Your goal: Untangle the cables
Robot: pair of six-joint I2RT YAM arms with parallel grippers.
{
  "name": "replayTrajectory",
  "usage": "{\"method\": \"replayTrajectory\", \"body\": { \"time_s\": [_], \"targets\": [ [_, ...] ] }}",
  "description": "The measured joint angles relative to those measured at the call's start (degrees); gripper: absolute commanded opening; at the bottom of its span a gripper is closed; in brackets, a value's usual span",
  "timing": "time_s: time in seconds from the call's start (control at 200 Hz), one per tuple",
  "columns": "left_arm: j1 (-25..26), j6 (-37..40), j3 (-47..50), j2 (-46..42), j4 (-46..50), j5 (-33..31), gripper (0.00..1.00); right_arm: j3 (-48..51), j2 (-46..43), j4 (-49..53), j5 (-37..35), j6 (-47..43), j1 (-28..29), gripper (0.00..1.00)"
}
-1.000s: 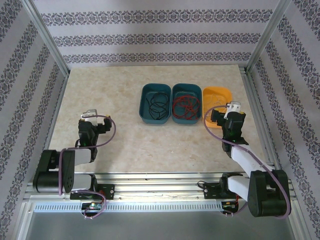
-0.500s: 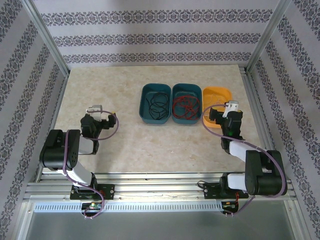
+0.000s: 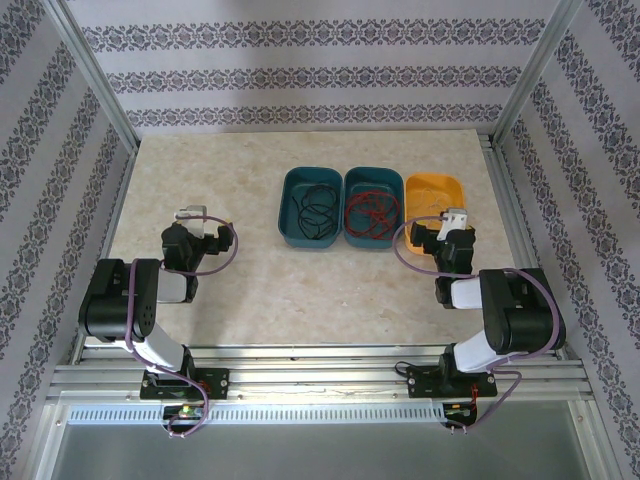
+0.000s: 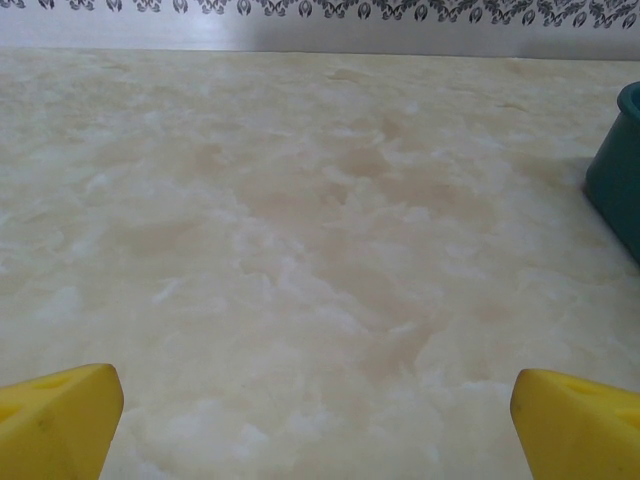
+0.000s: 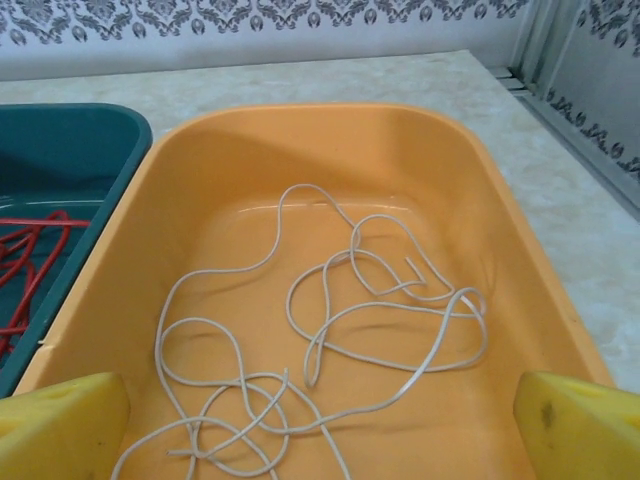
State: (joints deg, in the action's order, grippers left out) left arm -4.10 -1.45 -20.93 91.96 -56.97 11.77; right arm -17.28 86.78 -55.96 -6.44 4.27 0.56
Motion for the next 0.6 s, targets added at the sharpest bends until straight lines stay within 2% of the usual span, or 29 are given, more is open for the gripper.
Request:
{"method": "replayTrajectory", "body": {
  "time_s": [0.16,0.335,0.6],
  "targets": [
    [0.0,0.0,0.7,0.0,0.0,0.0,0.99,-1.0,0.0,0.0,-3.7,-0.2,1.9,0.98],
    [0.0,0.2,0.6,0.0,0.3,0.3,0.99,-2.8,0.5,1.3,3.1,-1.3,-0.1,0.98],
    [0.0,0.5,0.5,0.0,0.5,0.4,0.99,-3.1,0.5,1.3,6.1,-1.5,-0.4,0.98]
  ]
}}
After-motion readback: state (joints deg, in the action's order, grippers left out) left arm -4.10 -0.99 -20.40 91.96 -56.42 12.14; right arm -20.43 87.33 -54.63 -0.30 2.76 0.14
